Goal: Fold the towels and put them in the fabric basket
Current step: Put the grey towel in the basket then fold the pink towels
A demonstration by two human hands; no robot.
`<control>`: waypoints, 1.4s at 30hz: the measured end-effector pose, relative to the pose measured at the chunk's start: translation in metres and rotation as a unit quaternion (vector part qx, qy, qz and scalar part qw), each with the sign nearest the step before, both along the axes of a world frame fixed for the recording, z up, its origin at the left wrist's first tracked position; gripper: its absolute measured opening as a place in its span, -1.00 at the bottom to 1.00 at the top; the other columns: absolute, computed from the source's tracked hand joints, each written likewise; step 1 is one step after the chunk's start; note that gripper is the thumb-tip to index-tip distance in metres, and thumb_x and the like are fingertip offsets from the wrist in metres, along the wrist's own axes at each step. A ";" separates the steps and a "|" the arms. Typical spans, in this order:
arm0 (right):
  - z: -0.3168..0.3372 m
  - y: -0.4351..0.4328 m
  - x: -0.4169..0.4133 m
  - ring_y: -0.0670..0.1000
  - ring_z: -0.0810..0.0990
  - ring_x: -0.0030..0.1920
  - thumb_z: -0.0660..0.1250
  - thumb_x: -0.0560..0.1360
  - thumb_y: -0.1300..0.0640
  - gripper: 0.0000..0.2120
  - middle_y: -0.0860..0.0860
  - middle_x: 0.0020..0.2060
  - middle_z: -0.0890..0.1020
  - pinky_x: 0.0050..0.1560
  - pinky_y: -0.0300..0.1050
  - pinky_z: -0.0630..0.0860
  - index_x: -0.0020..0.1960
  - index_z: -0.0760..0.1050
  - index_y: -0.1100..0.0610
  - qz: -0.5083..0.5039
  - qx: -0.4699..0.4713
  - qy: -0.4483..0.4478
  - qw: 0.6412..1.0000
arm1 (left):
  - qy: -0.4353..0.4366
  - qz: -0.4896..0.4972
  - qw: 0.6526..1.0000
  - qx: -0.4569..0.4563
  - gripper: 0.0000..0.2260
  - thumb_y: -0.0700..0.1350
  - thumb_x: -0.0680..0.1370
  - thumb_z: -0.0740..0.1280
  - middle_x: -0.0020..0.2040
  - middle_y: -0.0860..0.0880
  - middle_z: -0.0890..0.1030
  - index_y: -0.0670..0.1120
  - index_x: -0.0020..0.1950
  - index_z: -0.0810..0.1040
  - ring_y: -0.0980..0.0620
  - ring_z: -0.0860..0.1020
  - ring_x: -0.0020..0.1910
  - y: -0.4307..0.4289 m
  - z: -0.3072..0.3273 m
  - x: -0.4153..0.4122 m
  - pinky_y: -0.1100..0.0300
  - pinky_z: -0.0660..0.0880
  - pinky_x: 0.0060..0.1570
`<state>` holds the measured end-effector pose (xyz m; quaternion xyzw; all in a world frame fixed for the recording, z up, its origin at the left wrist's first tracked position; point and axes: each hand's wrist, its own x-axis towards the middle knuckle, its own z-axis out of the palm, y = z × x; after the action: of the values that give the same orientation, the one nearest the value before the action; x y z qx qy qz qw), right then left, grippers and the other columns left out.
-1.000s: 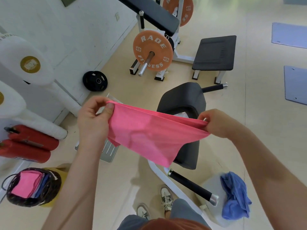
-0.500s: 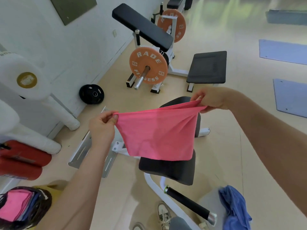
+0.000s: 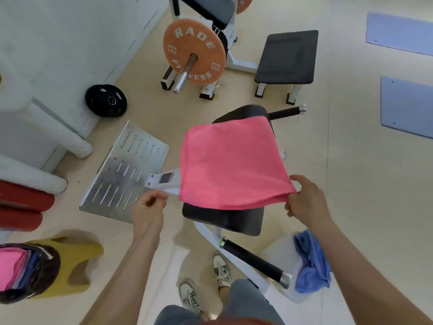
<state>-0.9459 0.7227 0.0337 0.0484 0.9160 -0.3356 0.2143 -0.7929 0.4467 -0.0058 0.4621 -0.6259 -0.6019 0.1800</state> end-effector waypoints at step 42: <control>-0.091 0.027 0.076 0.19 0.67 -0.11 0.34 0.53 0.13 -0.83 0.19 -0.21 0.67 0.00 -0.01 0.61 -0.10 0.62 0.23 -0.243 -0.202 -0.140 0.938 | -0.100 -0.071 0.960 0.253 -0.83 -0.31 0.45 0.43 -0.15 -0.16 0.61 -0.11 -0.04 0.55 0.01 0.57 -0.28 0.028 -0.096 0.020 0.24 0.53 -0.26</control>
<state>-0.8701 0.7496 -0.0573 0.2715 0.7499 -0.5454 0.2578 -0.7730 0.4746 -0.1020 0.5044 -0.4990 -0.7029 -0.0494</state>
